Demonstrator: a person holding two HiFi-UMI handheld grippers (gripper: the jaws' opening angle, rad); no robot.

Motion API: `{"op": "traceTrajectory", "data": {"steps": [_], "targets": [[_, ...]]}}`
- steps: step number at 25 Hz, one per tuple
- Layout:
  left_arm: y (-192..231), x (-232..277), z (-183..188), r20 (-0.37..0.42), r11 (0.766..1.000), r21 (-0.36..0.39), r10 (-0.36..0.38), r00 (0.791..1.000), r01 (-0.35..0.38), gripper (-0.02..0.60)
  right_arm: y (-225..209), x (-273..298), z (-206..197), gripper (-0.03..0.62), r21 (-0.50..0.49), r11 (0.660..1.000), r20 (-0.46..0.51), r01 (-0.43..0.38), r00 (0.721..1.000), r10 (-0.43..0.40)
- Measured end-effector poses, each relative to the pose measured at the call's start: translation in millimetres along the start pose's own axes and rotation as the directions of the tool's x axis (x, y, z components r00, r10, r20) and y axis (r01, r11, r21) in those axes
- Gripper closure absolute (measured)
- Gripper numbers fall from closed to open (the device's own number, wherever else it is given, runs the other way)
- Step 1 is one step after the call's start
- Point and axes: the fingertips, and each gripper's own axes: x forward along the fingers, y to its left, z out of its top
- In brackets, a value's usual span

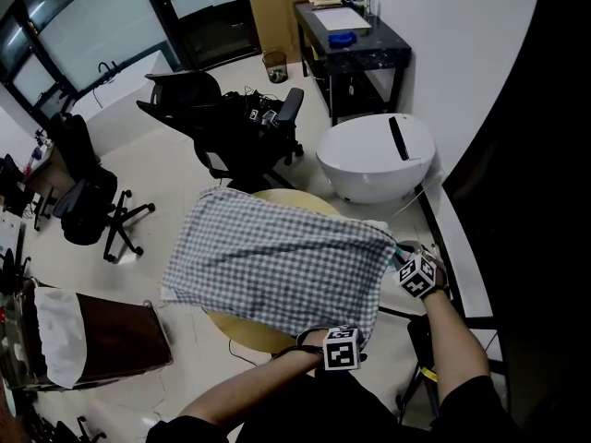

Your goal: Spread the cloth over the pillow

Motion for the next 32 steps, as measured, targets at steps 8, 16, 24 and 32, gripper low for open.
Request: {"op": "traceTrajectory", "data": {"steps": [8,16,24,32], "targets": [[-9,-50,20,0.048,0.999,0.034,-0.016,0.999,0.015,0.393,6,-22,-3,0.448,-0.004,0.994,0.043,-0.106,0.993,0.106],[46,-185,40,0.115,0.958,0.079,0.267,0.957,-0.276,0.399,-28,-58,17,0.448,0.152,0.984,0.175,-0.091,0.983,0.064],[180,-330,-5,0.102,0.783,0.044,0.615,0.782,-0.621,0.5,-53,-68,80,0.449,0.173,0.979,0.277,-0.104,0.959,0.053],[297,-363,-94,-0.029,0.782,-0.008,0.623,0.782,-0.623,0.566,-55,-48,110,0.45,0.216,0.963,0.239,-0.161,0.965,0.108]]}}
